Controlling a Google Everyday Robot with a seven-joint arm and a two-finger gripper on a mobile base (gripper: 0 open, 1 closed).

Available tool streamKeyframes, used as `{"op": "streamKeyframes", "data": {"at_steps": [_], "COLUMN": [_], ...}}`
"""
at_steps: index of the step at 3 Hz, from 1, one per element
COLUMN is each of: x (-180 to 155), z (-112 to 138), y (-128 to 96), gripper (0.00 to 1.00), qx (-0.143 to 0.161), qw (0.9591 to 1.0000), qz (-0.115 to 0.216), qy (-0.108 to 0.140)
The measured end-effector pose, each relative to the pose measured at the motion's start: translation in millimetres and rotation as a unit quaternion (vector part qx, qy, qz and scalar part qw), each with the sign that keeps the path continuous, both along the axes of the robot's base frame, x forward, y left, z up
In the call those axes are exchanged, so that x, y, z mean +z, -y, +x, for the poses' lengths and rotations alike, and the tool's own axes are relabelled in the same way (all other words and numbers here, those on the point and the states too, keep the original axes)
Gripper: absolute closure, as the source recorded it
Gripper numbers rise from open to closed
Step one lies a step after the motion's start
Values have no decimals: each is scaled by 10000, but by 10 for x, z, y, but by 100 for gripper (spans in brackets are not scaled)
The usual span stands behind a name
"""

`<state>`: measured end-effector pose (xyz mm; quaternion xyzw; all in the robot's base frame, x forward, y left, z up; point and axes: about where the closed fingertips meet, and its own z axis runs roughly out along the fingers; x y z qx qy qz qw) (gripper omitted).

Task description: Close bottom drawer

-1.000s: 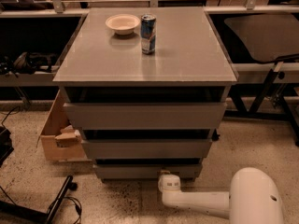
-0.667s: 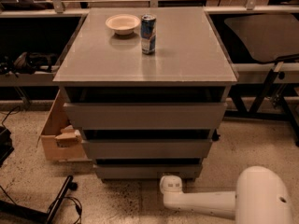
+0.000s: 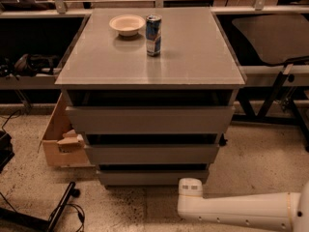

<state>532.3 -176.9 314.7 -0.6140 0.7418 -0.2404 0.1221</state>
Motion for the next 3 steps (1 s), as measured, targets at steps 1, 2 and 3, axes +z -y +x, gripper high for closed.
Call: {"op": "streamKeyframes", "data": {"at_steps": [1,2,3], "x": [854,1861,2664], "z": [-349,-457,-880], "y": [187,441,755], "gripper": [100,100,82], "qx": [-157,-808,-1844], "qw": [9977,9900,9708], "qz": [-632,-1146,-1524], "qy": [-196,-149,-182]}}
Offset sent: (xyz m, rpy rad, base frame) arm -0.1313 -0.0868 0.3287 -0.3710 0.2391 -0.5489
